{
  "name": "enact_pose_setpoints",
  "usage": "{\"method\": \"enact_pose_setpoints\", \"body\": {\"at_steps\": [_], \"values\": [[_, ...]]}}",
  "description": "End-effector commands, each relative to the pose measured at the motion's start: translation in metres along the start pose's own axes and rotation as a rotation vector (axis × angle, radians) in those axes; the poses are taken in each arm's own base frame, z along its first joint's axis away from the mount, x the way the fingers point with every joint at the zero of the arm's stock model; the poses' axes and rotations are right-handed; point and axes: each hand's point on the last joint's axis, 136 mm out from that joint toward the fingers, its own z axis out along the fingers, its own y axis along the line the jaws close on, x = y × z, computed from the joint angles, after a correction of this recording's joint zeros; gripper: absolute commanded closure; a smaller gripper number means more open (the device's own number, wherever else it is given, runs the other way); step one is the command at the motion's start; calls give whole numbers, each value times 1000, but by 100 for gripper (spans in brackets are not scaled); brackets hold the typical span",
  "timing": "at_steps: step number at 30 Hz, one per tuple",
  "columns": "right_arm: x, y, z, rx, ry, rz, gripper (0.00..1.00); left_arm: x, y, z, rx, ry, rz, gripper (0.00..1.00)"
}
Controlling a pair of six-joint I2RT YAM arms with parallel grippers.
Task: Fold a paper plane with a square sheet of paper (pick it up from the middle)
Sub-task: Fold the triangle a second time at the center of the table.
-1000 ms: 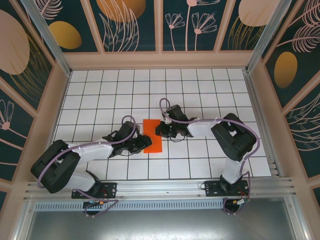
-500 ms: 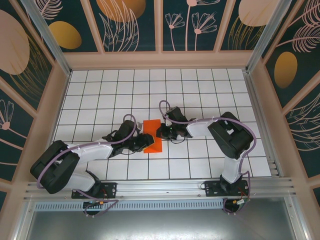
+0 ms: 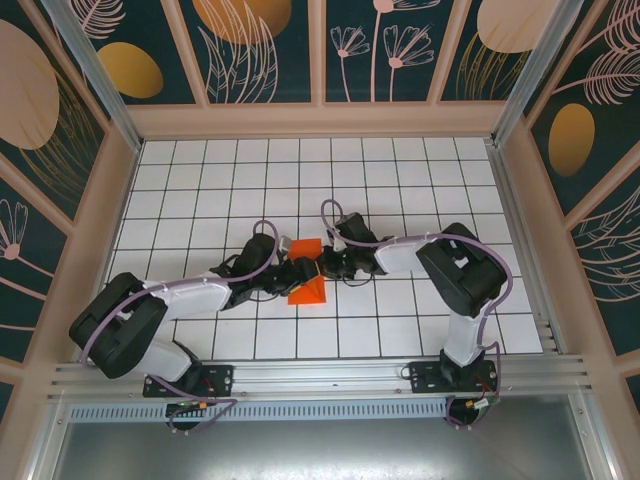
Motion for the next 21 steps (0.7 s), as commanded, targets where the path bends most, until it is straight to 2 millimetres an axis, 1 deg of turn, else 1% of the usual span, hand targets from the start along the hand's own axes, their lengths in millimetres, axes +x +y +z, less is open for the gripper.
{"method": "enact_pose_setpoints", "body": {"at_steps": [1,6,10,12,14,18,21], "values": [[-2,7,-13,-42,-10,18,91,-5,-17,4,48,-3,37,36],[-12,12,-39,-92,-71,35,84,-6,-16,7,46,-3,33,33],[-13,4,-57,-90,-123,44,75,-7,-17,10,45,0,31,32],[-13,2,-64,-100,-139,37,73,-8,-16,11,41,4,29,32],[-12,3,-69,-117,-149,17,71,-7,-16,12,38,7,30,34],[-11,16,-76,-165,-158,-52,68,-7,-12,14,15,10,27,41],[-10,20,-76,-184,-149,-71,67,-6,-7,15,1,17,21,47]]}}
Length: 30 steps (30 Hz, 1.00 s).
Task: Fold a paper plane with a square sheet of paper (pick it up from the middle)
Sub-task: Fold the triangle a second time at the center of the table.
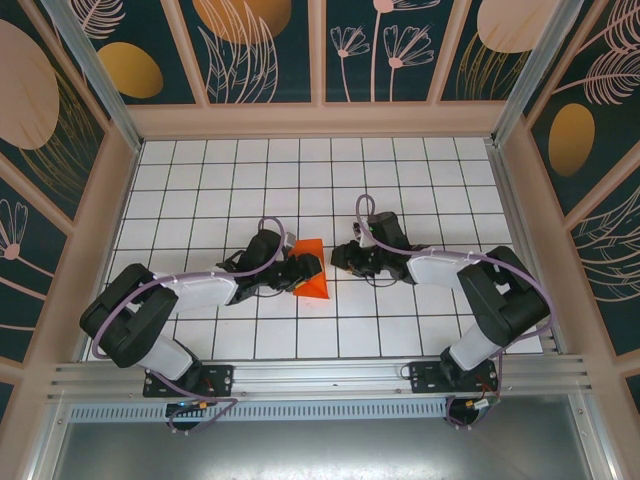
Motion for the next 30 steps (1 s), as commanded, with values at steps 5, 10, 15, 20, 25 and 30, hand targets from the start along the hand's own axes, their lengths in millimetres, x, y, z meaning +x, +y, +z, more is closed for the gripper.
{"method": "enact_pose_setpoints", "body": {"at_steps": [5,10,15,20,25,30], "values": [[-2,23,-2,-105,6,-91,65,5,4,4,-21,27,9,55],[5,27,4,-115,42,-121,65,6,8,4,-33,32,9,61],[12,23,11,-90,71,-133,69,7,10,5,-39,36,7,65],[15,24,18,-96,91,-142,75,7,12,5,-44,37,6,66],[16,25,19,-96,96,-149,81,8,13,6,-46,40,6,67],[18,17,23,-75,107,-145,91,7,9,3,-42,35,21,69]]}}
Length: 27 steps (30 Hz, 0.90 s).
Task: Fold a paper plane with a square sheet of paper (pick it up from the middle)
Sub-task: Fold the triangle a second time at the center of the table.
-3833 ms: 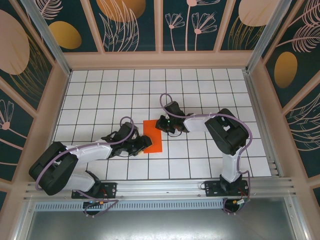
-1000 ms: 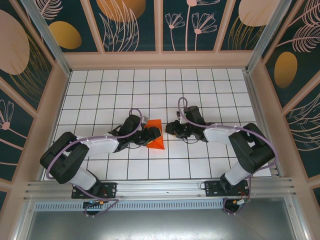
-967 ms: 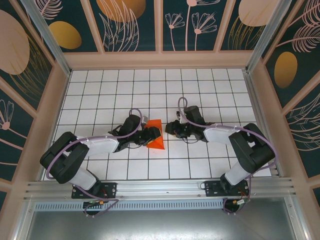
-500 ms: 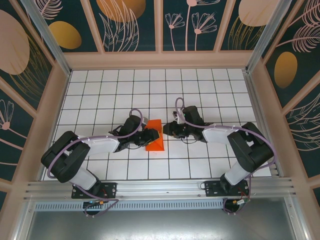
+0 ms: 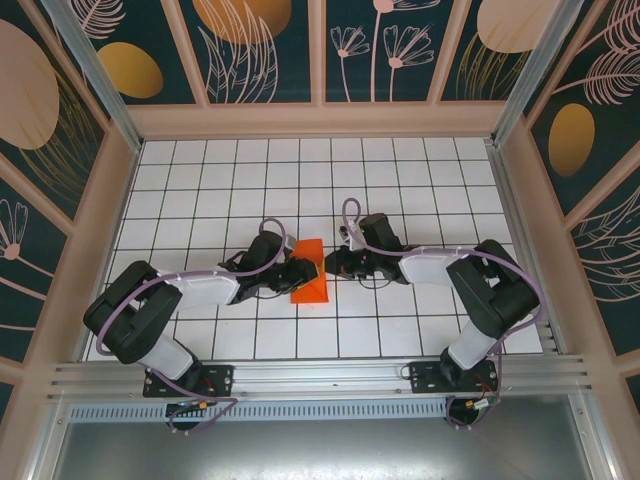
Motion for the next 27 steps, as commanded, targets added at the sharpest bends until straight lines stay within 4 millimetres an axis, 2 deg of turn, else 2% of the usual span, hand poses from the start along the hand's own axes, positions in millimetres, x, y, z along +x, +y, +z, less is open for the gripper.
{"method": "enact_pose_setpoints", "body": {"at_steps": [1,6,9,27], "values": [[-2,2,6,-4,13,-26,92,2,-6,-3,1,8,40,69],[2,-11,12,27,32,-16,94,-5,-24,-18,35,-41,98,69],[3,-16,17,34,43,-13,94,-7,-26,-20,40,-50,105,69],[0,-26,29,60,77,-28,95,-6,-11,5,3,5,88,72]]}}
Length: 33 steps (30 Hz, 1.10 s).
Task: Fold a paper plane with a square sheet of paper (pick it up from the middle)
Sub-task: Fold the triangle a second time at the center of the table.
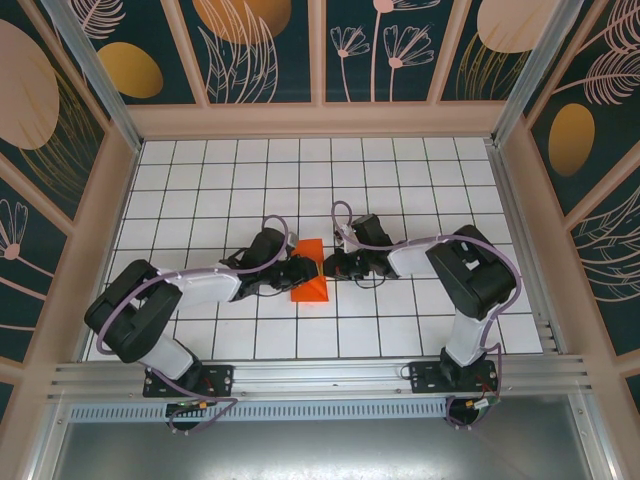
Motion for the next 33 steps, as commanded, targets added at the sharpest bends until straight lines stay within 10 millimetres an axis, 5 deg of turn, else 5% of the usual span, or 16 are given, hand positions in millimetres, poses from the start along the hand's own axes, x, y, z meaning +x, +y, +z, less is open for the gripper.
{"method": "enact_pose_setpoints", "body": {"at_steps": [1,33], "values": [[-3,3,3,0,7,-34,95,-3,-9,4,23,3,33,73],[-8,-4,6,45,5,-38,96,5,8,18,-1,46,2,74]]}}
